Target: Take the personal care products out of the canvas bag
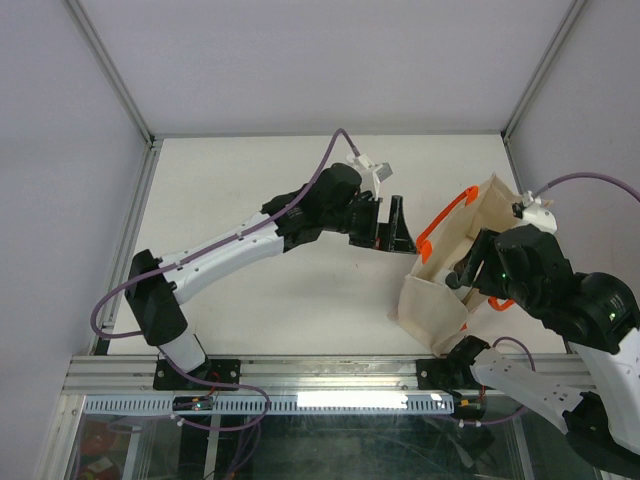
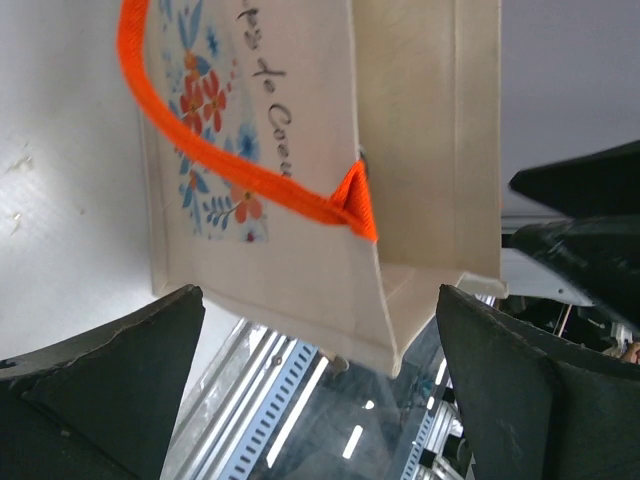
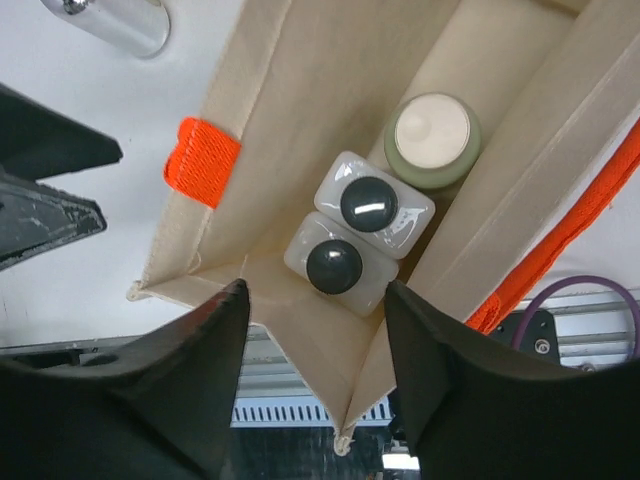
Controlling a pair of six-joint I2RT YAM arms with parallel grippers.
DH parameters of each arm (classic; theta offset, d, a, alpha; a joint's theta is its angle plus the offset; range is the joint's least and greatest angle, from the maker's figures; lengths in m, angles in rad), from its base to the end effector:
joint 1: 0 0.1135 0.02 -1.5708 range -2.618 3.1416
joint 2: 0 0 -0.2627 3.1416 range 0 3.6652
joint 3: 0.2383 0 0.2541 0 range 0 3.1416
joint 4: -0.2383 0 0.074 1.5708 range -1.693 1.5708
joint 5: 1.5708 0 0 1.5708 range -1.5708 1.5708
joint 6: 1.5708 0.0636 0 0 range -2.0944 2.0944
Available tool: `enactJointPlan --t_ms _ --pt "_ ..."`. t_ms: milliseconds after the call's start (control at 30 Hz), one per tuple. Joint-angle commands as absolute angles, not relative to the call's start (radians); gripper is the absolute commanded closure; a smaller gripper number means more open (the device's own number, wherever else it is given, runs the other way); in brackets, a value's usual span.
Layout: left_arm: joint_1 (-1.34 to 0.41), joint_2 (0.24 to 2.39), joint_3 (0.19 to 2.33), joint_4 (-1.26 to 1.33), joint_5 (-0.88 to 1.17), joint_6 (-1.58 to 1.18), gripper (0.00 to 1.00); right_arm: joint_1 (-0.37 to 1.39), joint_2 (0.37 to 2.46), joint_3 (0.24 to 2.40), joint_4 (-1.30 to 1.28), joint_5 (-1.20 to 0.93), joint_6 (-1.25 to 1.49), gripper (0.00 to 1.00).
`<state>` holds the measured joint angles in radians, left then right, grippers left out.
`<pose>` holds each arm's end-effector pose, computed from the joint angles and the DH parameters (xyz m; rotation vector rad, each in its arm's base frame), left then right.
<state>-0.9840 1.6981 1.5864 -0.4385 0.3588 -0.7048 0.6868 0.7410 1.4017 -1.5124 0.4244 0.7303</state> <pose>0.2135 -0.3615 0.3363 0.5744 2.3393 -1.2915 0.0717 0.0249 0.3904 0.2390 2.3216 0.1885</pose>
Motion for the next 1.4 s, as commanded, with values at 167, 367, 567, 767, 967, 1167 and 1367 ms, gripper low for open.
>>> enactJointPlan --t_ms 167,367,567,767,967,1167,1367 --pt "-1.061 1.723 1.607 -0.370 0.402 -0.710 0.01 0.689 0.649 1.233 -1.417 0.238 0.870 0.58" --pt "-1.068 1.688 1.474 -0.370 0.422 -0.690 0.01 0.690 0.572 1.127 -1.396 0.117 0.914 0.60" --pt "-1.069 1.672 1.360 -0.384 0.443 -0.667 0.01 0.690 0.494 0.954 -1.342 0.018 1.027 0.53" --pt "-1.080 1.669 1.318 -0.388 0.441 -0.657 0.01 0.690 0.458 1.007 -1.408 0.154 1.104 0.51" --pt "-1.089 1.692 1.322 -0.393 0.451 -0.641 0.01 0.690 0.552 1.169 -1.439 0.412 1.056 0.36" --pt "-1.092 1.706 1.348 -0.417 0.453 -0.616 0.01 0.691 0.782 1.291 -1.525 0.654 0.995 0.29" --pt "-1.094 1.697 1.352 -0.420 0.439 -0.614 0.01 0.688 0.825 1.234 -1.501 0.790 1.027 0.37"
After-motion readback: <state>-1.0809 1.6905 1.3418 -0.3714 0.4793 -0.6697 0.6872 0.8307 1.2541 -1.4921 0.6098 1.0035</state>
